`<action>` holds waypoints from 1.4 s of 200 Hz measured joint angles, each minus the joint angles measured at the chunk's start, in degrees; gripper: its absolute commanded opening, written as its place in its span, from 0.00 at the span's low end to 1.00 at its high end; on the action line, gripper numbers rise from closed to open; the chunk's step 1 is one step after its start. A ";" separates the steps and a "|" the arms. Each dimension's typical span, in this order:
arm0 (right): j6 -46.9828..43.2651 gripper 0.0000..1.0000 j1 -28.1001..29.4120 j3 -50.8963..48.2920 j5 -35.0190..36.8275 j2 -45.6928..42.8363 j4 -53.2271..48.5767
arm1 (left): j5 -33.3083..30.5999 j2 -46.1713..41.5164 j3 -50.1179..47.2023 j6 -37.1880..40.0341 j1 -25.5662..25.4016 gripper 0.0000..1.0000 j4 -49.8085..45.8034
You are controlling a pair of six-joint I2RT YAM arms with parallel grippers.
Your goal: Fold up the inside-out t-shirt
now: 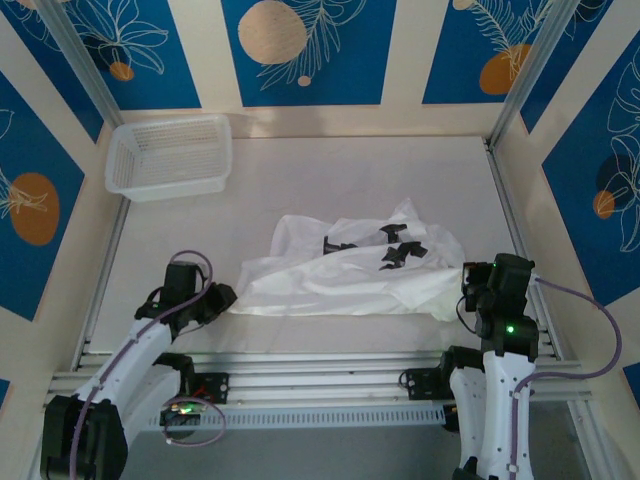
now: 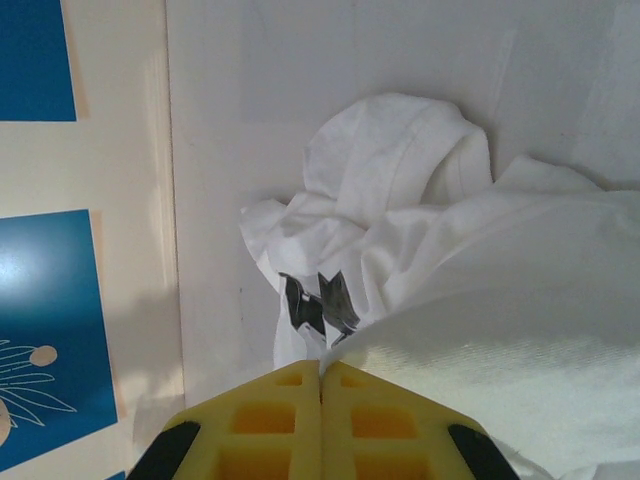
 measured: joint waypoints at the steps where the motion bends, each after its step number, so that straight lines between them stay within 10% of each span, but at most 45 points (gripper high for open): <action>1: 0.02 0.00 0.00 0.00 -0.02 0.00 0.00 | 0.00 0.00 0.00 0.00 0.00 0.25 0.02; 249: -0.42 0.00 0.00 0.00 -0.02 0.50 0.09 | 1.44 6.05 3.02 5.16 -0.22 0.29 -7.50; 280: -0.42 0.00 0.00 0.00 -0.02 0.98 0.09 | 3.10 6.58 3.02 4.90 -0.44 0.17 -6.43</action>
